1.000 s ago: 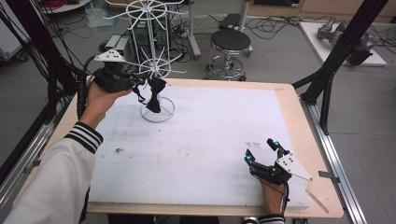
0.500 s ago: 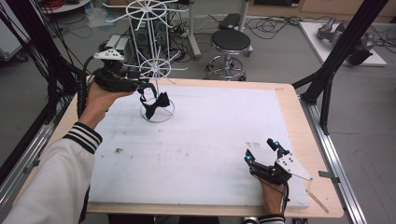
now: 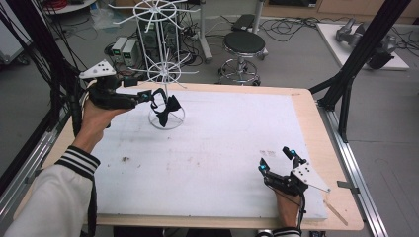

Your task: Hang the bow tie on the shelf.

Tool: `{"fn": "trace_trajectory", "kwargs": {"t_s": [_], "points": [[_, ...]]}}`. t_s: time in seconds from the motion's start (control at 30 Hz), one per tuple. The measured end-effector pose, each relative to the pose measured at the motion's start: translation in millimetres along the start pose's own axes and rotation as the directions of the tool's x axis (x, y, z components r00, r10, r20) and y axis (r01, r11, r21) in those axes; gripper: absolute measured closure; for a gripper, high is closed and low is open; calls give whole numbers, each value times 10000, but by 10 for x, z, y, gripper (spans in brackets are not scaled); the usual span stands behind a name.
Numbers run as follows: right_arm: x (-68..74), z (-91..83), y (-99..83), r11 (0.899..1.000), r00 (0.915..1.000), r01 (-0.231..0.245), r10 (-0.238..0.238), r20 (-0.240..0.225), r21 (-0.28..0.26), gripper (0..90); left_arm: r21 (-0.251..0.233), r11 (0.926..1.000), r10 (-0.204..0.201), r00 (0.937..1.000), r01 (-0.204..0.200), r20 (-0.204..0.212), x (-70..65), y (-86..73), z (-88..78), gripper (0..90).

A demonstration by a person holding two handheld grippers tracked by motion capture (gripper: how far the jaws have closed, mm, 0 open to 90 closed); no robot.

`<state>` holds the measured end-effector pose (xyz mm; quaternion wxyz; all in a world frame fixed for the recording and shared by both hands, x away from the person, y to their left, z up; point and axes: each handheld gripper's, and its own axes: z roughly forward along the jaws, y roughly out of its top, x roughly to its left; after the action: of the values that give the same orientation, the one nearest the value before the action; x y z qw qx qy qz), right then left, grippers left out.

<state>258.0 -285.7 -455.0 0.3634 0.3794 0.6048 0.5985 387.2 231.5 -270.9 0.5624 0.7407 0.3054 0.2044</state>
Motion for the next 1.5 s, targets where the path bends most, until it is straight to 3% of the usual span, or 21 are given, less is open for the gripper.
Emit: {"fn": "trace_trajectory", "kwargs": {"t_s": [0.47, 0.7, 0.93, 1.17, 1.2, 1.27, 1.5], "points": [[1, 0, 0, 10000, 10000, 39, -39, -8, -16, 91, -836, 9963, 233, 9994, -210, 262, -8, -590, -465, 246], [1, -1, 0, 10000, 10000, 59, -59, -5, -3, 91, -1440, 9887, 463, 9986, -423, 247, -141, -1041, -676, 229], [4, -1, 0, 10000, 10000, 60, -60, 4, -22, 91, -1841, 9813, 619, 9976, -555, 296, -350, -1654, -651, 195], [1, -2, -1, 10000, 10000, 82, -82, 2, -45, 91, -2287, 9730, 299, 9995, -318, -119, -351, -2065, -654, 168], [2, -3, 0, 10000, 10000, 92, -92, 17, -34, 91, -2422, 9699, 193, 9995, -244, -235, -347, -2110, -662, 168], [4, -4, -1, 10000, 10000, 86, -86, 2, -49, 91, -2968, 9545, 129, 9985, -281, -528, -351, -2137, -703, 168], [7, -8, -2, 9999, 9999, 127, -127, -10, -79, 91, -2991, 9535, 84, 9953, -371, -967, -376, -2145, -707, 167]]}}
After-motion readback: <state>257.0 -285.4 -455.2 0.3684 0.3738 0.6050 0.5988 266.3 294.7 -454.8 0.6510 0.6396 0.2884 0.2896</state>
